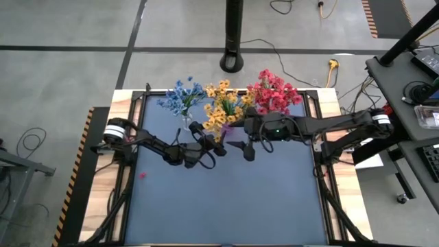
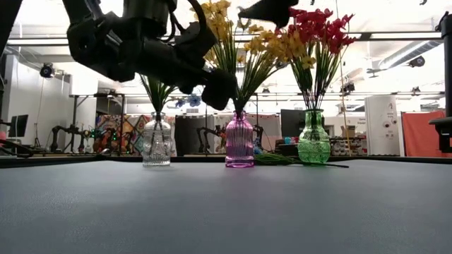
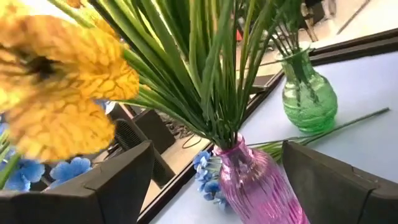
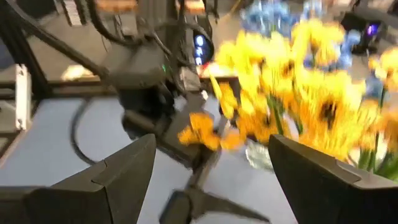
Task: Sort flowers into vase by color
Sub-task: Put the yellow flowers into the violet vase, then put the blue flowers into the transparent vase
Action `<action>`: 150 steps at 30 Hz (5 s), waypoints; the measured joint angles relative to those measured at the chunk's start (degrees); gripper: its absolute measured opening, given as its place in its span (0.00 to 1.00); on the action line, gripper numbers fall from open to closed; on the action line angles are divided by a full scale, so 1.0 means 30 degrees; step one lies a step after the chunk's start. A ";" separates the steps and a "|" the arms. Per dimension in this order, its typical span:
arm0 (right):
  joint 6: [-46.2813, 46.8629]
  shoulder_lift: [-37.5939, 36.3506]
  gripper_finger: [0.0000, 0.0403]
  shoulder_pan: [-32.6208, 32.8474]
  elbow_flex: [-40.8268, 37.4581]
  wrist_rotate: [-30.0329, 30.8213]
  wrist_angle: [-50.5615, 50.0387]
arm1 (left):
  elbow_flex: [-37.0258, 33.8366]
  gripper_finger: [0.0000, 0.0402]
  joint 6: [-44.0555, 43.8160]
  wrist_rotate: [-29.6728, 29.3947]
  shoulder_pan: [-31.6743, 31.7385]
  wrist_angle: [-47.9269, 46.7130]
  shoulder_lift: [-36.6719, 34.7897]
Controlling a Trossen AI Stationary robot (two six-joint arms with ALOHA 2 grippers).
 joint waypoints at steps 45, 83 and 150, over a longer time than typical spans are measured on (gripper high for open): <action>1.8791 -0.1845 0.72 0.4850 -0.3399 0.6691 -1.7410 | 0.0838 0.77 -1.0416 0.7782 -0.4830 -2.5439 -1.1556; 1.6729 -0.0468 0.51 -0.1293 -1.1368 0.9486 -0.5529 | 0.0746 0.77 -0.5905 0.4053 -0.5139 -2.3274 -1.2374; 2.3291 0.0521 0.03 0.5098 -0.7318 -0.2514 -1.2780 | 0.0440 0.77 -0.5979 0.3994 -0.4520 -2.3028 -1.2357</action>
